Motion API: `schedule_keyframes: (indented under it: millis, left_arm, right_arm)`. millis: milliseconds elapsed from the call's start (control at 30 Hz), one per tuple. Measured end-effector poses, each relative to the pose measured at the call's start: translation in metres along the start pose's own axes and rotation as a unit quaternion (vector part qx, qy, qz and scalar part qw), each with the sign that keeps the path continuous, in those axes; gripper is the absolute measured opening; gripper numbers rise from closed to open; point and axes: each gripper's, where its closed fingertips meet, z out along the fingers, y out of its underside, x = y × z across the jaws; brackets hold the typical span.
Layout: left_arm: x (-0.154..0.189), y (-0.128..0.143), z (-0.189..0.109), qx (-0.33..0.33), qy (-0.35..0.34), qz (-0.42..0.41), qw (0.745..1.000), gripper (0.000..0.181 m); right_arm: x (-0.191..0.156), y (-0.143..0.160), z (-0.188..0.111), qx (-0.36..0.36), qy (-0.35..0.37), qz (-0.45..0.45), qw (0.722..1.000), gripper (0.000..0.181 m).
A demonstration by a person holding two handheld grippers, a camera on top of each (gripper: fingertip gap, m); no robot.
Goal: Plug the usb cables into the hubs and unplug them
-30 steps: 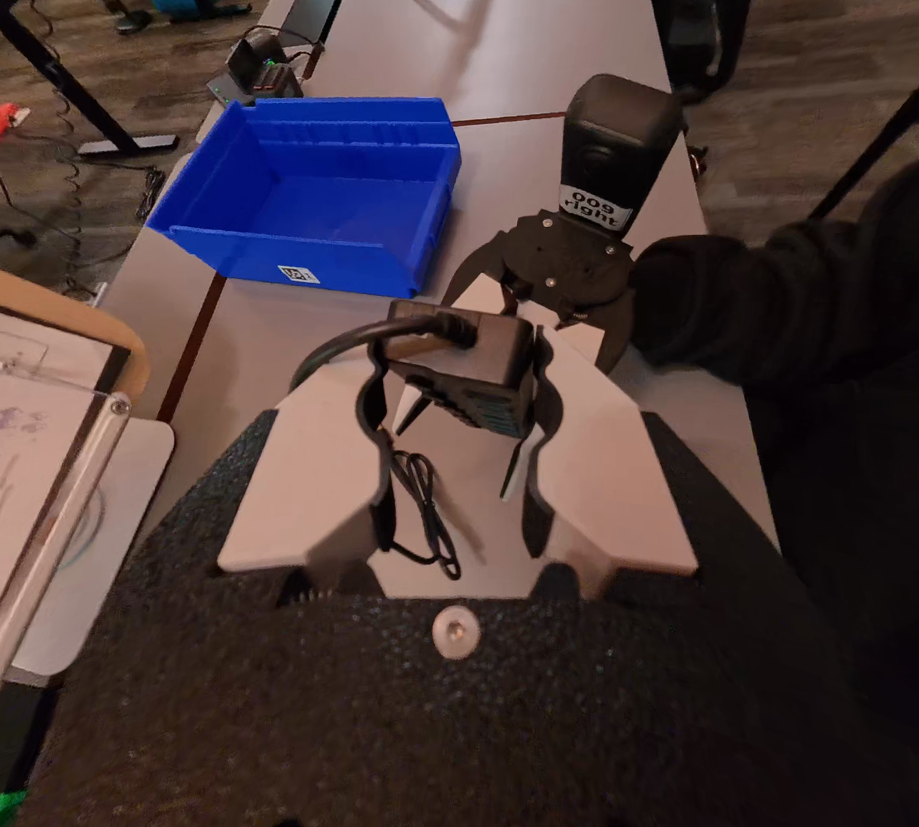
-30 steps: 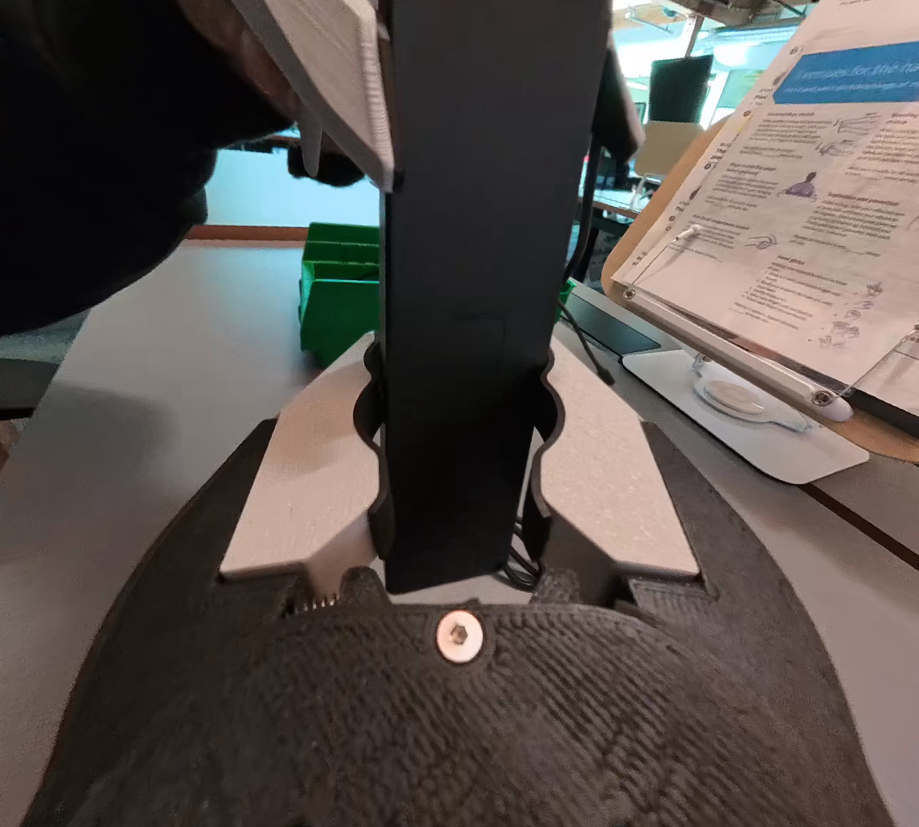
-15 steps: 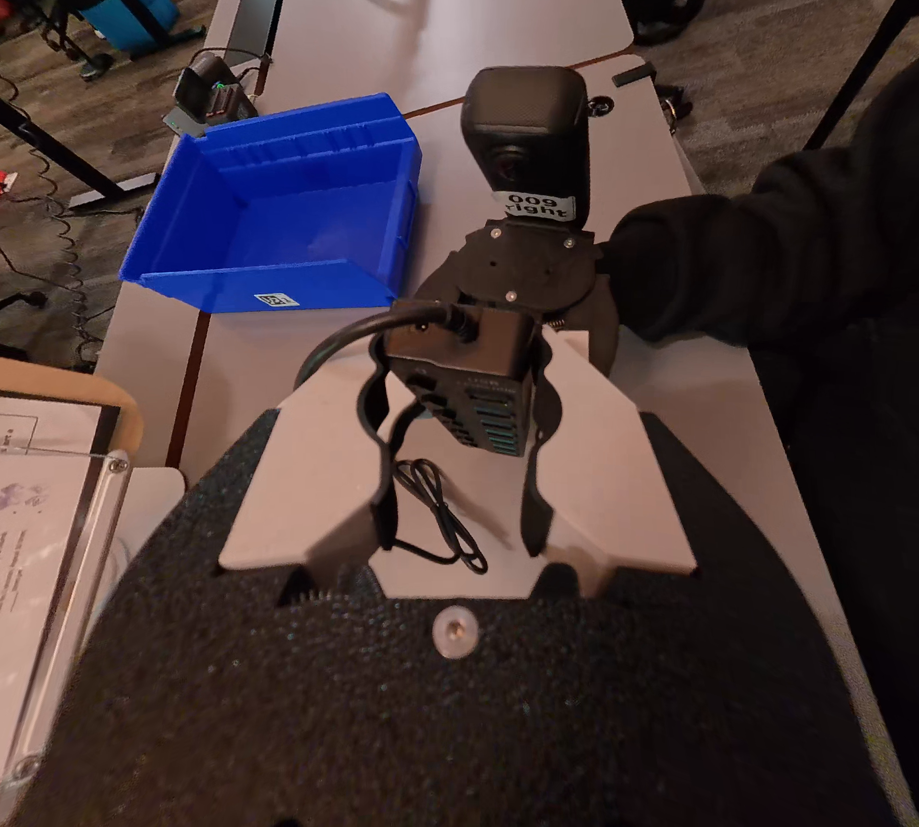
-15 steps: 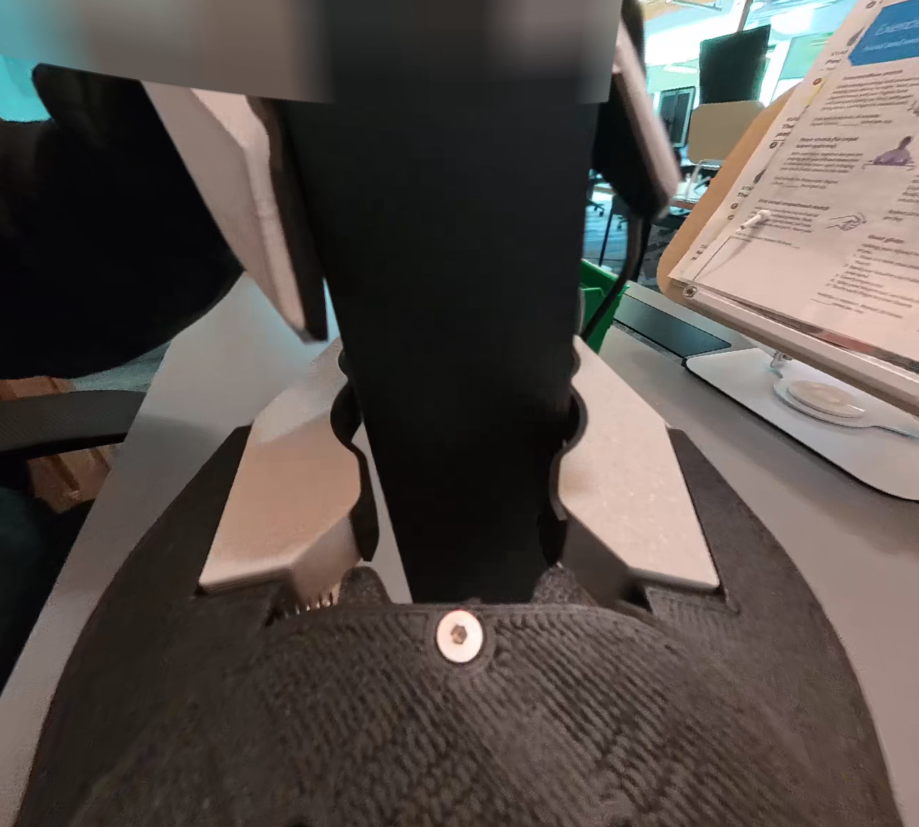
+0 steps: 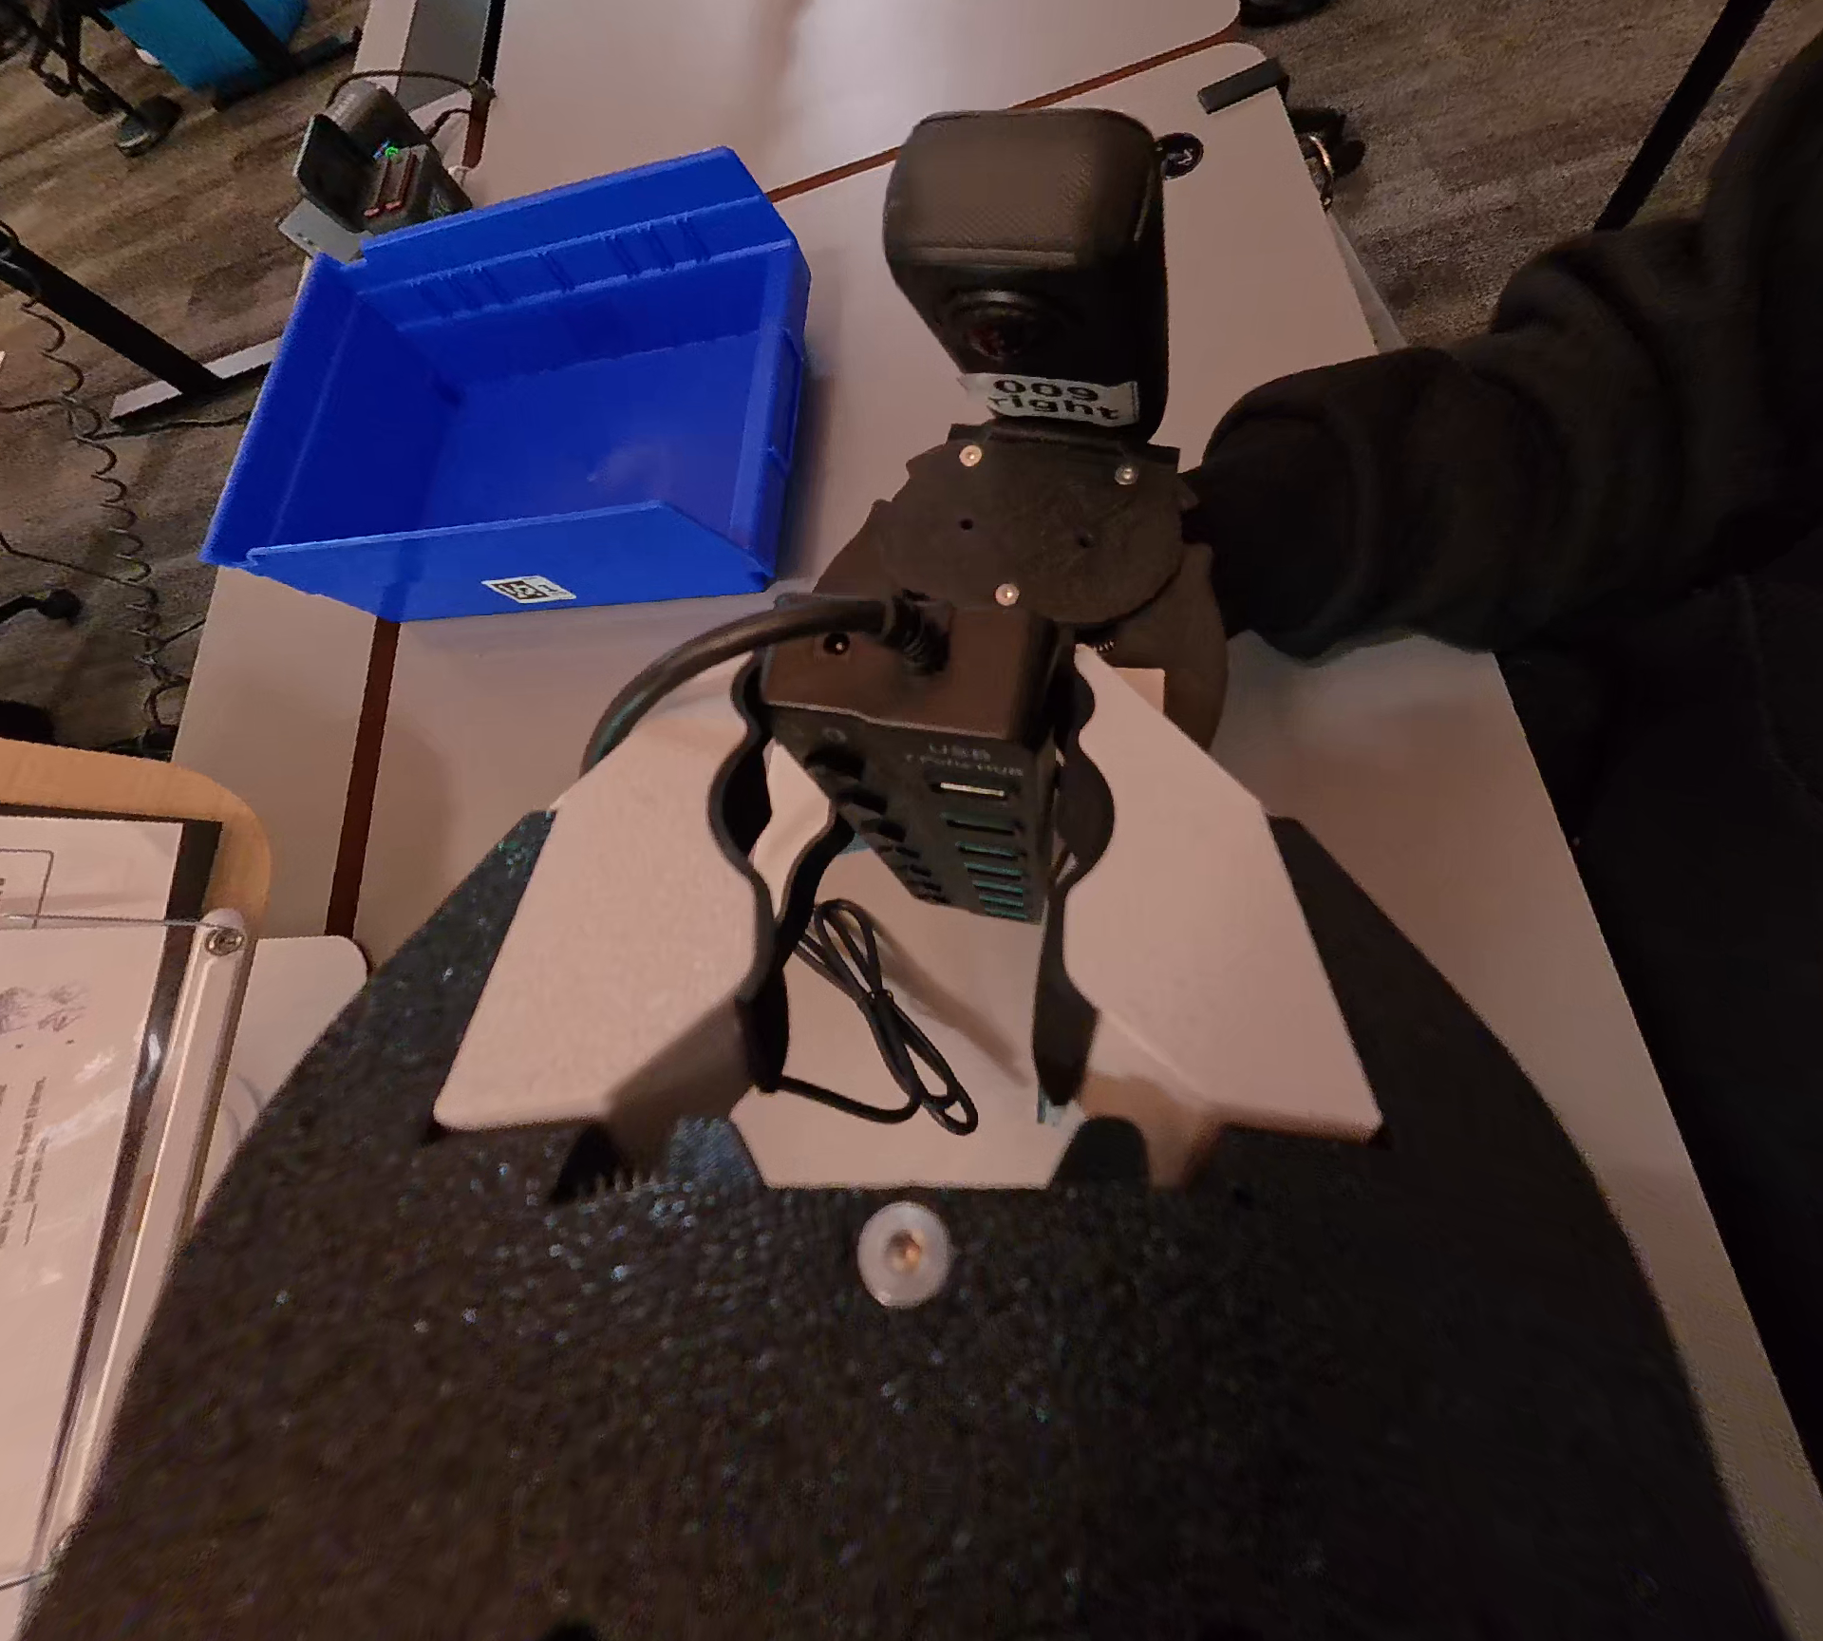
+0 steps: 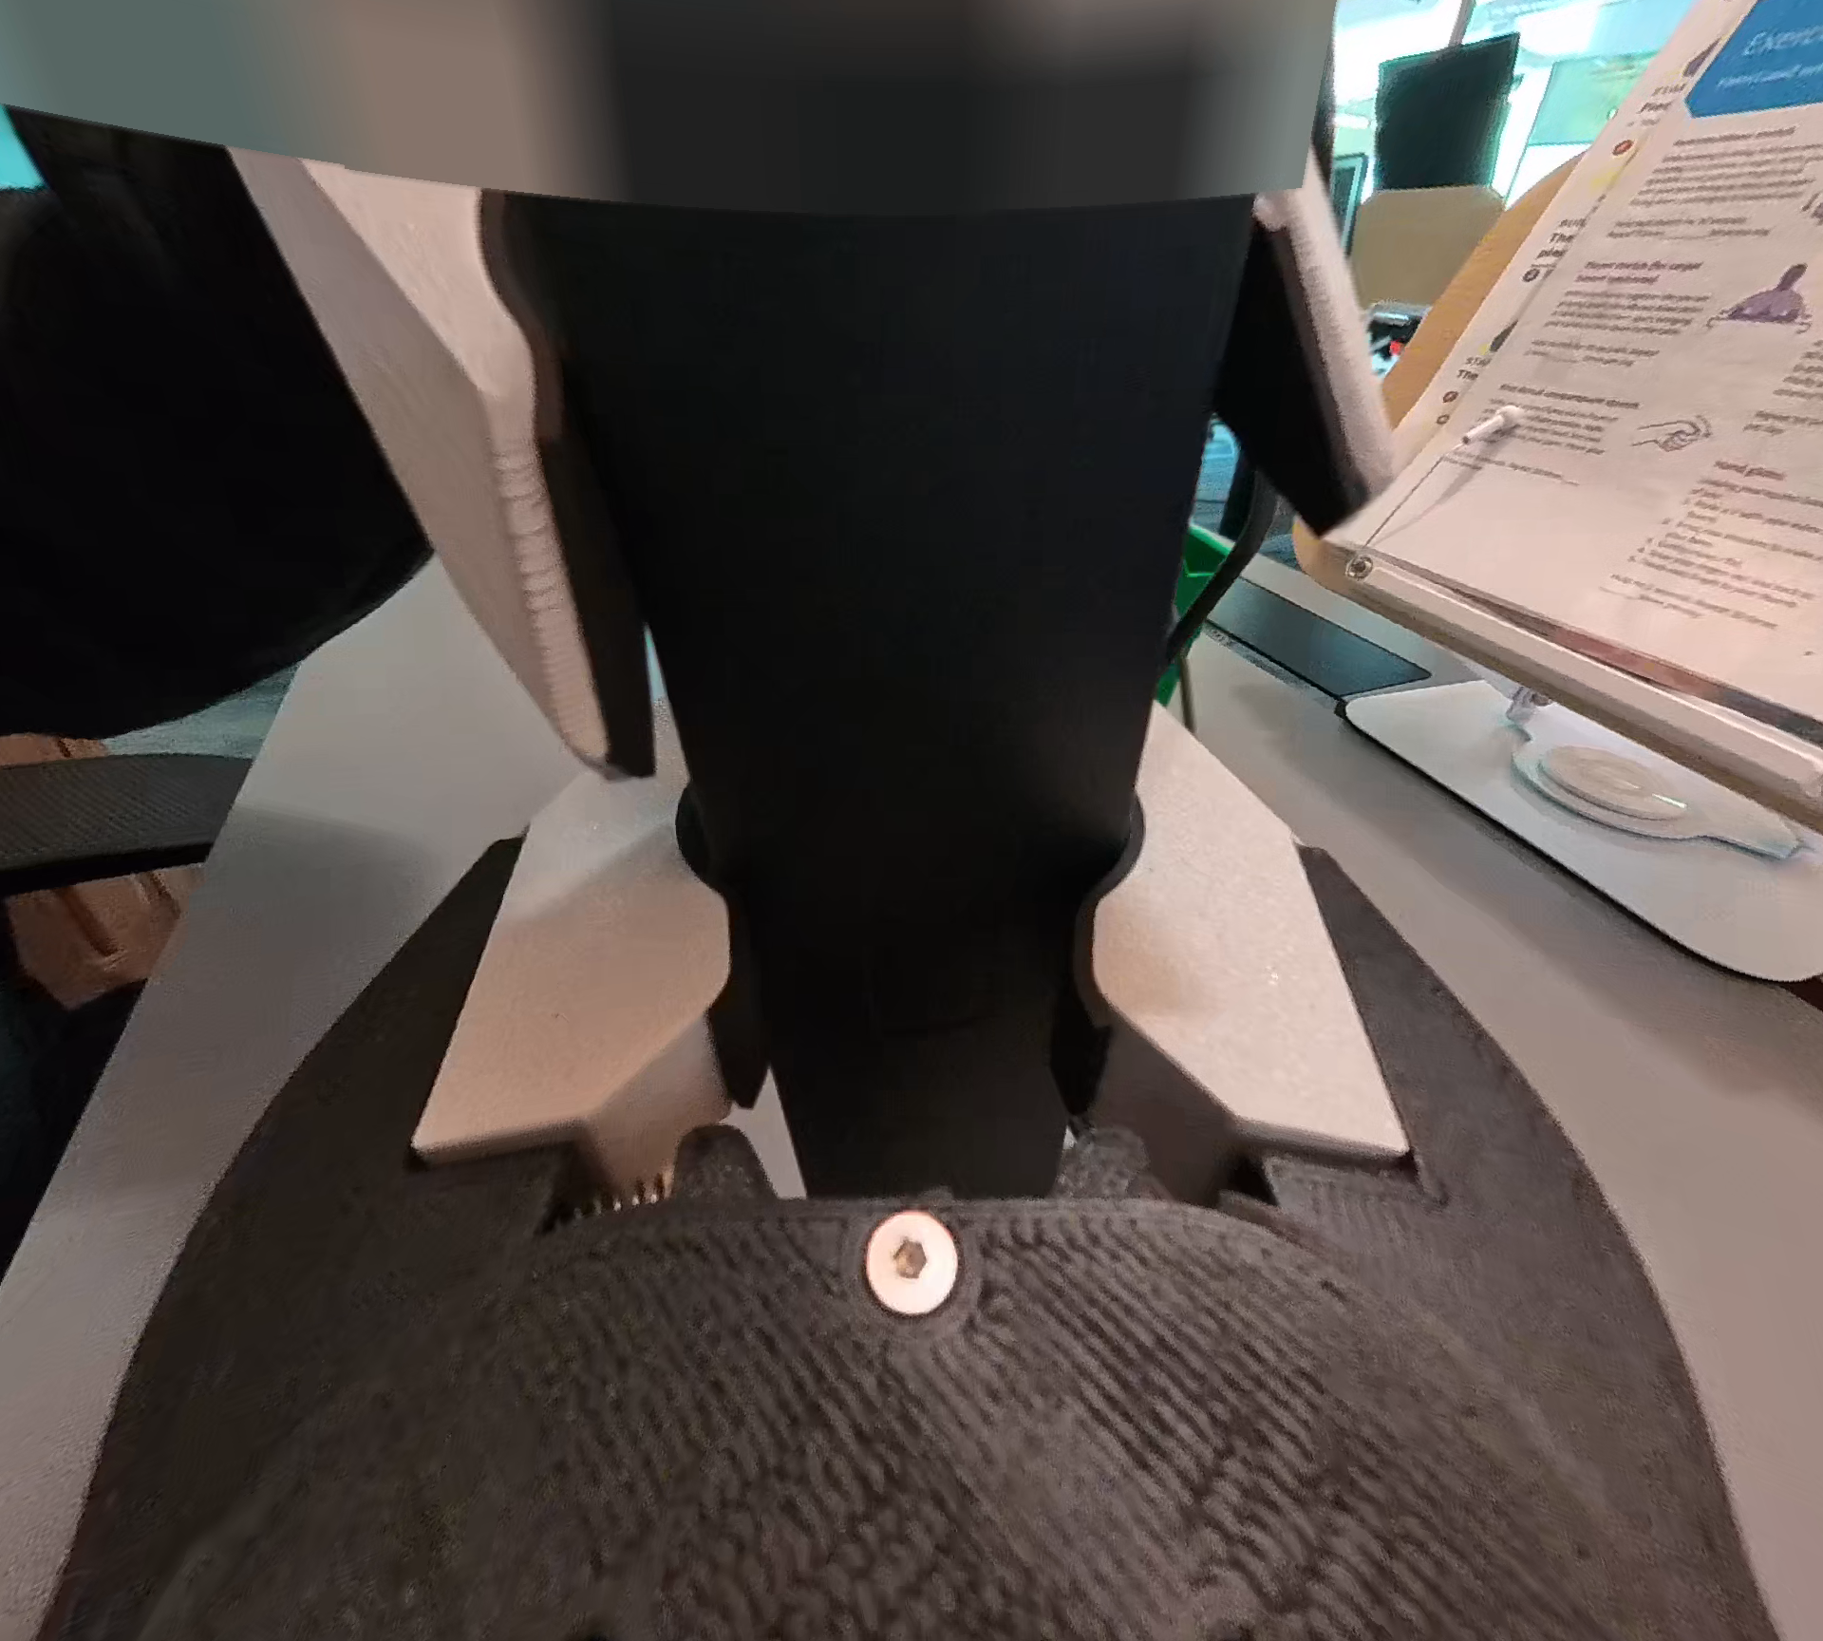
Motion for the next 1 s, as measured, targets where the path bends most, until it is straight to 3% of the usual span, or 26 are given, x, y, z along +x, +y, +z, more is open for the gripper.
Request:
schedule_keyframes:
  millis: [233, 400, 500, 600, 700, 800, 900, 1000]
  left_arm:
    - [0.001, 0.000, -0.002, 0.003, -0.007, -0.011, 1.000, 0.056]
    - [0.001, -0.006, -0.013, 0.023, -0.020, -0.044, 0.999, 0.072]
    - [0.005, -0.005, -0.039, 0.029, -0.024, -0.057, 0.998, 0.072]
    - [-0.014, 0.002, -0.088, 0.057, -0.081, -0.115, 0.988, 0.065]
    - [-0.061, 0.053, -0.155, 0.037, -0.227, -0.214, 0.949, 0.055]
    - [-0.083, 0.149, -0.208, -0.048, -0.331, -0.331, 0.882, 0.054]
    - [-0.066, 0.240, -0.213, -0.106, -0.316, -0.469, 0.818, 0.054]
    - [-0.046, 0.309, -0.198, -0.118, -0.295, -0.559, 0.766, 0.053]
  right_arm:
    - [0.005, -0.006, -0.002, 0.023, 0.022, -0.008, 0.999, 0.070]
    - [0.022, -0.016, -0.015, 0.063, 0.042, 0.034, 0.997, 0.070]
    - [0.029, -0.021, -0.023, 0.081, 0.046, 0.050, 0.994, 0.070]
    - [0.037, -0.019, -0.027, 0.078, 0.061, 0.047, 0.994, 0.070]
    - [0.043, -0.020, -0.031, 0.089, 0.068, 0.058, 0.992, 0.070]
    - [0.049, -0.016, -0.032, 0.082, 0.080, 0.057, 0.992, 0.069]
    - [0.050, -0.013, -0.033, 0.081, 0.083, 0.050, 0.992, 0.069]
    - [0.048, -0.014, -0.034, 0.098, 0.066, 0.063, 0.991, 0.069]
